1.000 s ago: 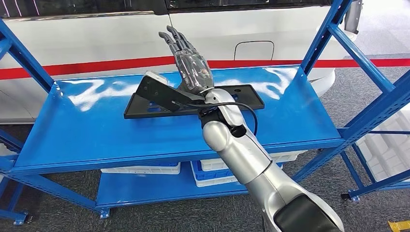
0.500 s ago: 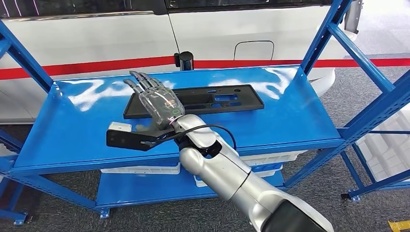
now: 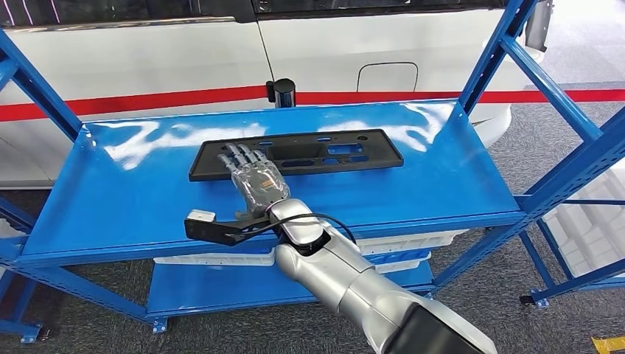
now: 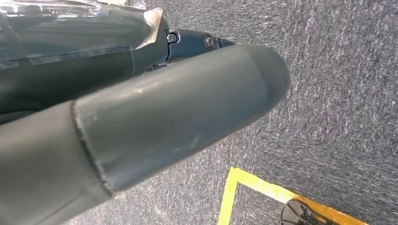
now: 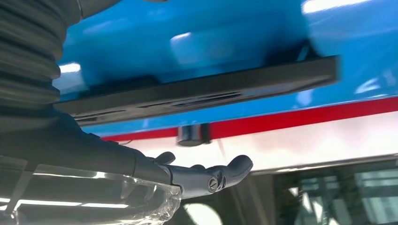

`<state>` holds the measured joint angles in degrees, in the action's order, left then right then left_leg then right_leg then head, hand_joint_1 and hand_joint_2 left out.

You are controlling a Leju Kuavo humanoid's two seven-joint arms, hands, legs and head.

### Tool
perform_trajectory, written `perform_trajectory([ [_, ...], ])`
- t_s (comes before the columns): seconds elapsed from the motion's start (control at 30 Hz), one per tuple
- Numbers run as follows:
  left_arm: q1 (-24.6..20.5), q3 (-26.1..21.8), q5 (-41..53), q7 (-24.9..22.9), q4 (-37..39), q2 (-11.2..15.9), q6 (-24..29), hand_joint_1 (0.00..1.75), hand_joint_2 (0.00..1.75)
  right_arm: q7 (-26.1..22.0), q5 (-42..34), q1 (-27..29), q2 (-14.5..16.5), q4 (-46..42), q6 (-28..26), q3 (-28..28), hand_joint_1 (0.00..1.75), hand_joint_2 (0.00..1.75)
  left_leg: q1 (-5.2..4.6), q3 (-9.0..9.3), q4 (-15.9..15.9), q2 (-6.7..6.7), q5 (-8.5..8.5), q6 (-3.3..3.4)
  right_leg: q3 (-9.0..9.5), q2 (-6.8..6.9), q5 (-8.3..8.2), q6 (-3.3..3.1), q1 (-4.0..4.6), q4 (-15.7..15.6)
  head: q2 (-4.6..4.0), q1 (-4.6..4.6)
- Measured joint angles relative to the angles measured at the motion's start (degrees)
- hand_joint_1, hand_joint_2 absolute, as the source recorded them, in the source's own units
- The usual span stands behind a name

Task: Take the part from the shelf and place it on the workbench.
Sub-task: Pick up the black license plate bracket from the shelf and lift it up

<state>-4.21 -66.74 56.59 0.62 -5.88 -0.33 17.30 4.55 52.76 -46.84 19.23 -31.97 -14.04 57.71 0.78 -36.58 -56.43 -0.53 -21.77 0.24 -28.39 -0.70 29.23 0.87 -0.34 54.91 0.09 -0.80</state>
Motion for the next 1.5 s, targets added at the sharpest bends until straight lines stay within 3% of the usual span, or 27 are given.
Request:
perform_trajectory([
  [0.73,0.4,-1.1,2.2,0.8,0.0,-0.3,-1.0,0.0,0.0,6.2,7.8,-0.8,-1.2,8.2,-4.8,-4.6,0.0,1.75,0.02,0.02,0.0,0.02,0.0,0.0,0.0,0.0,0.0,0.0,0.0,0.0,0.0,-0.01],
  [0.8,0.5,-1.2,2.4,1.0,0.0,-0.3,-1.2,0.0,0.0,6.1,8.5,-0.7,-1.4,8.3,-5.4,-5.4,0.15,1.75,0.02,0.02,0.0,0.02,0.0,0.0,0.0,0.0,0.0,0.0,0.0,0.0,0.0,-0.01],
  [0.83,0.5,-1.3,2.5,1.1,0.0,-0.3,-1.2,0.0,0.0,6.1,9.1,-0.6,-1.5,8.3,-5.6,-5.8,0.34,1.75,0.02,0.02,0.0,0.02,0.0,0.0,0.0,0.0,0.0,0.0,0.0,0.0,0.0,-0.01],
  [0.9,0.5,-1.6,2.7,1.2,0.0,-0.4,-1.2,0.0,0.0,6.0,10.3,-0.3,-1.5,8.3,-5.9,-6.7,0.96,1.75,0.02,0.02,0.0,0.02,0.0,0.0,0.0,0.0,0.0,0.0,0.0,0.0,0.0,-0.01],
  [0.97,0.5,-1.6,2.8,1.4,0.0,-0.4,-1.4,0.0,0.0,5.9,10.9,0.0,-1.5,8.3,-5.9,-7.5,1.36,1.75,0.02,0.02,0.0,0.02,0.0,0.0,0.01,0.0,0.0,0.0,0.0,0.0,0.0,-0.01],
  [1.17,0.5,-2.1,2.8,1.9,0.0,-0.4,-1.5,0.0,0.0,5.9,12.6,0.7,-1.5,8.2,-5.8,-9.4,1.61,1.75,0.02,0.03,0.0,0.02,0.0,0.0,0.01,0.0,0.0,0.0,0.0,0.0,0.0,-0.01],
  [1.5,0.6,-3.0,2.8,2.0,0.0,-0.4,-1.7,0.0,0.0,5.7,14.4,0.8,-1.6,7.2,-5.5,-11.4,1.69,1.75,0.02,0.09,0.0,0.01,0.0,0.0,0.06,0.0,0.01,-0.01,0.0,0.0,0.0,-0.01],
])
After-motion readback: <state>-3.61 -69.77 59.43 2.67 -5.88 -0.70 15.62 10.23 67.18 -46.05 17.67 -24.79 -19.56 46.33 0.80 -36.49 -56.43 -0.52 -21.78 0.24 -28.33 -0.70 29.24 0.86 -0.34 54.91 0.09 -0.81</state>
